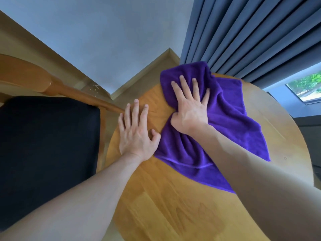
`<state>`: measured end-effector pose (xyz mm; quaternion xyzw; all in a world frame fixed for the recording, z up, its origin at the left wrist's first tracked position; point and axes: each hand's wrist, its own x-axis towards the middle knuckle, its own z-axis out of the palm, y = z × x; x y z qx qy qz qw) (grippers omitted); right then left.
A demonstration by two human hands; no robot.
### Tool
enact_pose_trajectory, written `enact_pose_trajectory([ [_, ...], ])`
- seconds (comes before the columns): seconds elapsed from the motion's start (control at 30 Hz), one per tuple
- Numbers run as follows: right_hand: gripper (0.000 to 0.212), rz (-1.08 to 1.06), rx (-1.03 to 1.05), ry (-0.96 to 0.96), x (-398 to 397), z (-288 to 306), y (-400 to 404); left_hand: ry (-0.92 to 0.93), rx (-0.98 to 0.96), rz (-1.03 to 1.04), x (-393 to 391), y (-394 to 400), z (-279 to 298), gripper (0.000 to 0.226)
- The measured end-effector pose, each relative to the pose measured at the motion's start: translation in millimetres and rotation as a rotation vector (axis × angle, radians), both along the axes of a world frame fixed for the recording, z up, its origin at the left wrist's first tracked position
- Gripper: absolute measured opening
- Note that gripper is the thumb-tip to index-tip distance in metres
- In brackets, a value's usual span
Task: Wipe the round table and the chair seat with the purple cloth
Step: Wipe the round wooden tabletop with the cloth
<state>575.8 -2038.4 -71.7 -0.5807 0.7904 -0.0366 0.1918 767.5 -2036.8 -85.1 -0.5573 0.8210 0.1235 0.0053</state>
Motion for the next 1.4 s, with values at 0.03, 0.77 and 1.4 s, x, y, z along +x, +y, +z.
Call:
enact_pose_trajectory([
  [0.03, 0.102, -0.006, 0.008, 0.008, 8.0, -0.2, -6.1, -0.002, -0.002, -0.001, 1.8, -0.8, -1.3, 0.082],
  [0.77, 0.095, 0.120, 0.009, 0.039, 36.8, -2.2, -9.3, -0.044, 0.007, -0.019, 3.0, 0.2, -1.0, 0.081],
  [1.4, 0.087, 0.189, -0.099, -0.049, 39.4, -3.7, 39.4, -0.019, -0.007, -0.024, 7.3, -0.7, -5.4, 0.078],
])
